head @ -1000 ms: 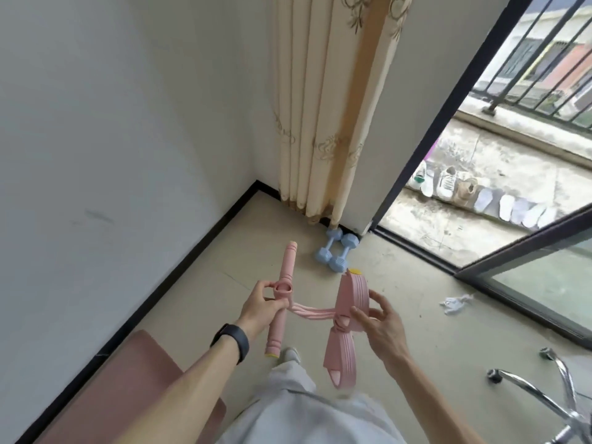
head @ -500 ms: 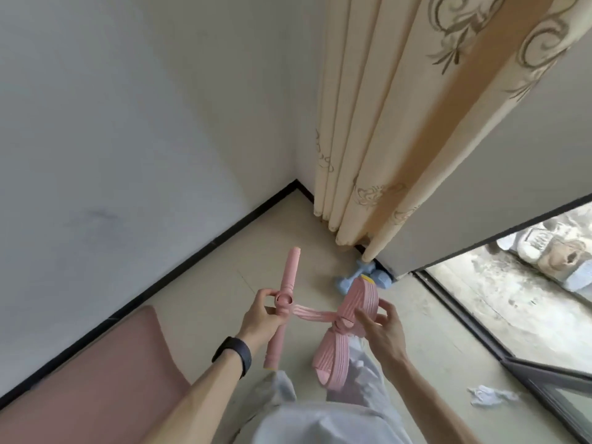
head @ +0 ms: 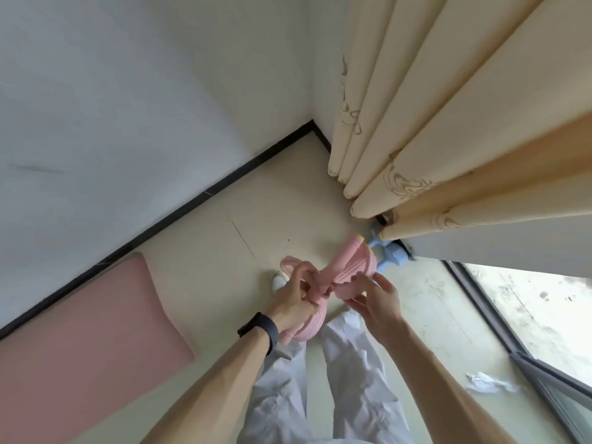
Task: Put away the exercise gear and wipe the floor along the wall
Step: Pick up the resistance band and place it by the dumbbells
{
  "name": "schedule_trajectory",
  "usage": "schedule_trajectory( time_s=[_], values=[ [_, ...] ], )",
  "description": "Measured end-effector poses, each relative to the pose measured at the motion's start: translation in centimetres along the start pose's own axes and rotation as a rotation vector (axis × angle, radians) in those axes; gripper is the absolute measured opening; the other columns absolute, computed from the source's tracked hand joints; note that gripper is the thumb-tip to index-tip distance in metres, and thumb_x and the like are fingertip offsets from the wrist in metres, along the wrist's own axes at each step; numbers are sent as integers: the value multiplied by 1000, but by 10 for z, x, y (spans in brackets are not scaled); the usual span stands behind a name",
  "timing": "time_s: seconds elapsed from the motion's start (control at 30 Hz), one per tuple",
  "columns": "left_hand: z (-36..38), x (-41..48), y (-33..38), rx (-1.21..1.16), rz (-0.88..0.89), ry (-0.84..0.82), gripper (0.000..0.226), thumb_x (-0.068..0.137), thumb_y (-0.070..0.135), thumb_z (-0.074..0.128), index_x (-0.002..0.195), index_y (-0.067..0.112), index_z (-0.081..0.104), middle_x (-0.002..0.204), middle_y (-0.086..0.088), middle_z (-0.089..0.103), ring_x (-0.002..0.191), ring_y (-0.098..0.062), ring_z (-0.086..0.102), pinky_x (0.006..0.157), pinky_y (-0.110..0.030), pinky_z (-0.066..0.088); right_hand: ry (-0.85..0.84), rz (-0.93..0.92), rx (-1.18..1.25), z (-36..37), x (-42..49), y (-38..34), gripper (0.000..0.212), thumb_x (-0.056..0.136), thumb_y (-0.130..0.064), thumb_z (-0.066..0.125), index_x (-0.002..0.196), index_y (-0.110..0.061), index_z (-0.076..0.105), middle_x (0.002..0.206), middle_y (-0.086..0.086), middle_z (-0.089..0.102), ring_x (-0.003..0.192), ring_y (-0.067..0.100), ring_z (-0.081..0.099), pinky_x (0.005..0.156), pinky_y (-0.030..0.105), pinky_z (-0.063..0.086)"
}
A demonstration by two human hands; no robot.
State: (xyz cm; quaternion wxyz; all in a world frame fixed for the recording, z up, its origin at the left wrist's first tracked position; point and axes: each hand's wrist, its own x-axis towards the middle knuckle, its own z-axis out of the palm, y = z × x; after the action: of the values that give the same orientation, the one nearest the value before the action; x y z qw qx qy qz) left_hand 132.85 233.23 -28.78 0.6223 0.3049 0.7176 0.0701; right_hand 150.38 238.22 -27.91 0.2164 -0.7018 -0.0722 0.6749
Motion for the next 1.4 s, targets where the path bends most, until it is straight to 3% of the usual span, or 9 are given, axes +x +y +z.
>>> schedule_trajectory(
  time_s=[0.17, 0.43, 0.53, 0.63, 0.7, 0.77, 0.9, 1.17, 1.4],
  values=[
    [-8, 57, -19, 294, -30, -224, 85, 66, 11, 68, 125, 51, 23, 96, -9, 64, 90, -33, 65, 80, -46, 55, 67, 131, 121, 15, 44, 19, 10, 94, -2, 60, 100, 3, 64, 91, 21, 67, 87, 38, 68, 82, 44, 59],
    [-9, 127, -70, 293, 57, -243, 84, 70, 8, 76, 128, 47, 29, 113, -5, 55, 95, -31, 60, 83, -40, 53, 134, 272, 253, 27, 104, 65, 31, 96, -8, 61, 119, 12, 58, 119, 33, 64, 91, 33, 73, 81, 43, 62],
    [-17, 148, -88, 403, 74, -235, 69, 83, 7, 64, 135, 40, 34, 102, -8, 61, 81, -26, 61, 70, -34, 51, 163, 197, -529, 30, 135, 83, 92, 84, -50, 71, 153, -5, 30, 153, 27, 36, 128, 38, 51, 108, 48, 45],
    [-28, 179, -100, 656, 175, -206, 65, 89, 6, 58, 137, 43, 35, 84, 1, 64, 65, -16, 57, 59, -30, 51, 37, -363, -1409, 31, 172, 100, 130, 69, -75, 70, 159, -24, -7, 166, 9, -12, 153, 28, -3, 122, 48, 8],
    [-35, 202, -104, 797, 302, -185, 71, 87, 3, 59, 138, 46, 35, 95, 4, 68, 78, -18, 63, 75, -32, 55, -215, -595, -1820, 35, 202, 105, 126, 68, -70, 73, 160, -23, 1, 167, 6, 2, 154, 25, -5, 122, 55, -3],
    [-37, 225, -106, 968, 402, -231, 75, 89, 3, 55, 148, 44, 29, 102, 7, 66, 85, -17, 63, 92, -39, 48, -340, -625, -2007, 39, 236, 114, 106, 71, -61, 76, 154, -16, 28, 153, 7, 37, 148, 27, 27, 123, 53, 6],
    [-35, 271, -124, 1118, 539, -176, 90, 86, 1, 47, 144, 52, 0, 87, 2, 63, 75, -22, 66, 80, -41, 56, -258, -721, -1904, 42, 291, 141, 65, 59, -45, 91, 108, -12, 63, 100, 6, 62, 90, 28, 64, 81, 39, 53],
    [-27, 353, -151, 1368, 756, 183, 69, 40, 4, 79, 105, 20, 62, 45, 7, 54, 39, -18, 50, 51, -24, 24, -146, -818, -1542, 31, 358, 180, 40, 67, -16, 89, 92, -6, 59, 70, 10, 65, 65, 34, 63, 43, 37, 49],
    [-18, 443, -128, 1571, 840, 174, 30, 41, 9, 74, 63, 23, 59, 49, 8, 54, 50, -16, 58, 52, -26, 20, 106, -897, -1434, 36, 425, 185, 42, 62, -2, 89, 90, -6, 57, 67, 7, 60, 71, 33, 61, 33, 39, 48]
  ],
)
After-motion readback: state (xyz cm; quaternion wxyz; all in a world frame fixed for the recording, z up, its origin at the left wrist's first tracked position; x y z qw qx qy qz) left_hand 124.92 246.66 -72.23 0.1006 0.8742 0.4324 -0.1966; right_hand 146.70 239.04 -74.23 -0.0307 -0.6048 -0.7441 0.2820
